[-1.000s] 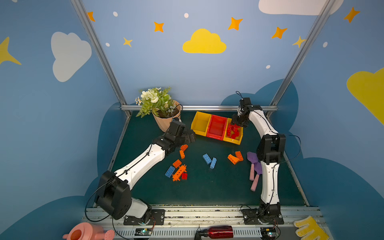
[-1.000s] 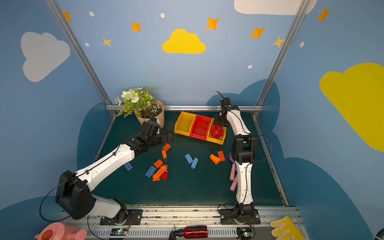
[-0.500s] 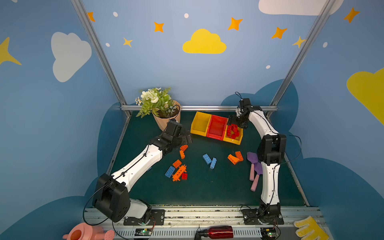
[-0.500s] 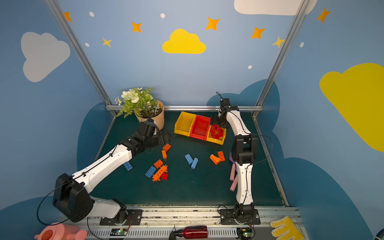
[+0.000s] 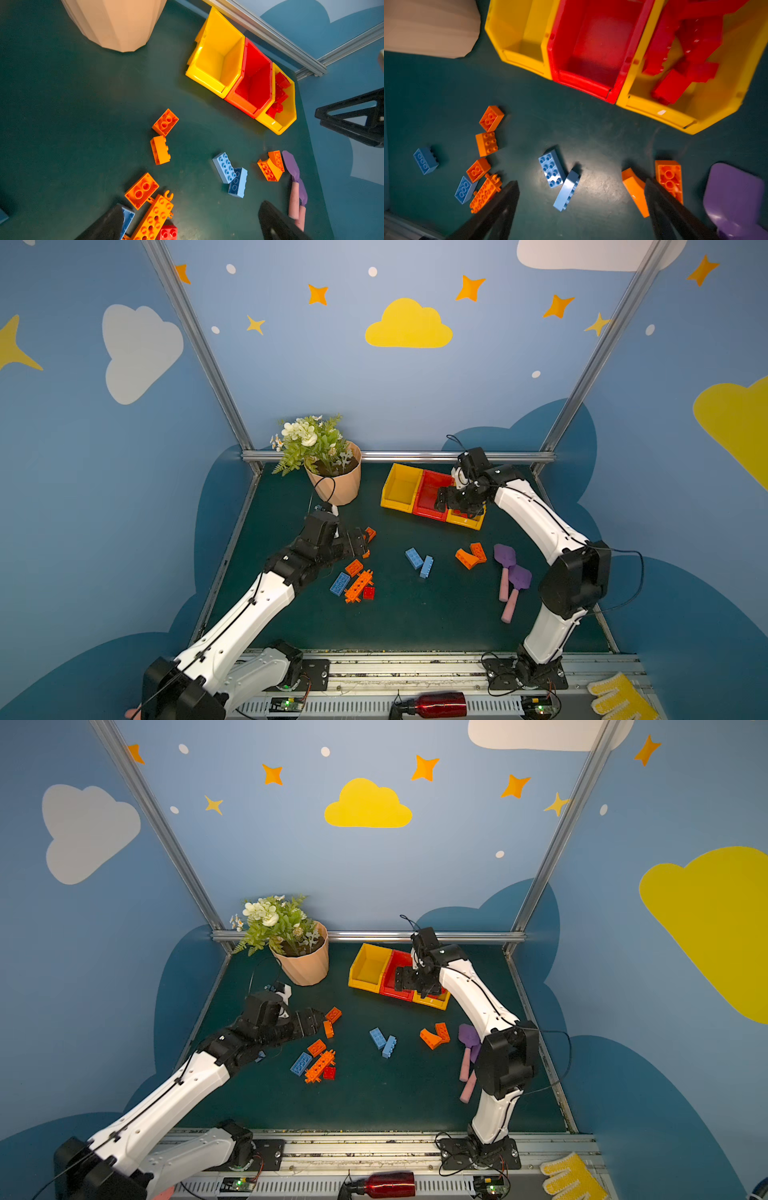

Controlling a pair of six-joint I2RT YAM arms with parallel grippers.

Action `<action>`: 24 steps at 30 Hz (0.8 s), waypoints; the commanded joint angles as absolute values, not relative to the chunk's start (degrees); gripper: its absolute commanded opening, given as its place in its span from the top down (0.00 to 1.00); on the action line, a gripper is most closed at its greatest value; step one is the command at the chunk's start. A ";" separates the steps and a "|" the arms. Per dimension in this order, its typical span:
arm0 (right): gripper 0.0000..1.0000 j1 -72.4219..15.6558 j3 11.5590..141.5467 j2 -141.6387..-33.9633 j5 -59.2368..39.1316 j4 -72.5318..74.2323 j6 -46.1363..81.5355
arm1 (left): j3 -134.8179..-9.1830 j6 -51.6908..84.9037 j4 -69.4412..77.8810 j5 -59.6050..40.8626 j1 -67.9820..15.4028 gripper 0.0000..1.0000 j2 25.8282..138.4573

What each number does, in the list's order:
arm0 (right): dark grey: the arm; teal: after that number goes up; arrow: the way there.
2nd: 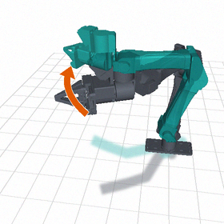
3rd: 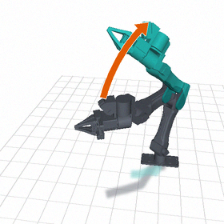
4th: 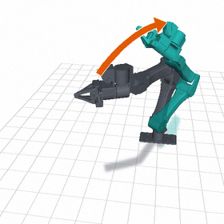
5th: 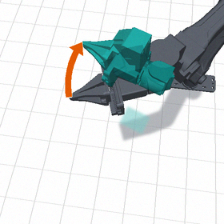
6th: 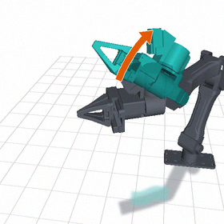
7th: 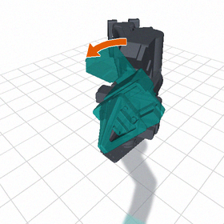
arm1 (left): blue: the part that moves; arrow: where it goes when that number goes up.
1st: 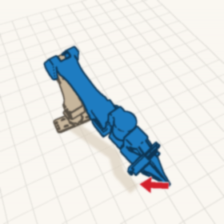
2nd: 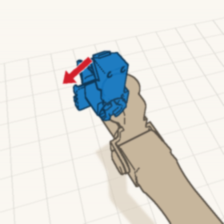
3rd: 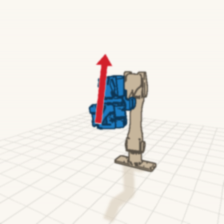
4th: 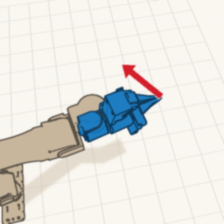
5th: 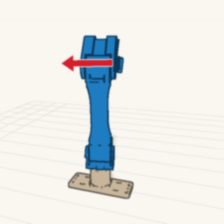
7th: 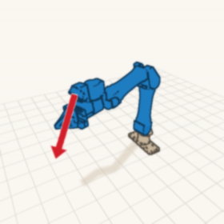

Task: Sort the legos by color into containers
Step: 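Move the right gripper down to the orange sloped brick near the shovels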

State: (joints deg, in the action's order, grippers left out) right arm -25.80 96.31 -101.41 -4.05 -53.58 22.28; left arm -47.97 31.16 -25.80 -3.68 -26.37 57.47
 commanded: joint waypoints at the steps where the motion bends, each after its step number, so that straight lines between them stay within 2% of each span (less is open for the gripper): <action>1: 0.08 -28.57 92.52 -97.96 -2.01 -54.63 26.58 | -44.71 32.72 -27.90 -4.89 -26.19 0.00 53.04; 10: 0.08 -32.10 79.61 -89.48 0.30 -52.95 30.23 | -40.78 34.62 -32.88 -4.26 -26.21 0.00 45.72; 16: 0.09 -30.85 75.23 -88.84 0.50 -53.87 28.26 | -40.12 39.10 -30.00 -4.03 -26.19 0.00 47.38; 20: 0.13 -27.52 72.81 -88.78 -0.16 -54.13 24.95 | -41.17 42.65 -25.83 -6.29 -26.41 0.00 52.10; 24: 0.24 -22.99 70.43 -89.00 -2.94 -51.53 22.21 | -43.97 43.23 -23.89 -5.58 -28.31 0.00 56.41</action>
State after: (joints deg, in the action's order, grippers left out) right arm -25.04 71.46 -89.43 -1.56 -52.62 25.19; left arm -41.30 41.58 -27.07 -5.48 -27.18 55.11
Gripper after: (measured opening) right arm 0.774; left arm 0.998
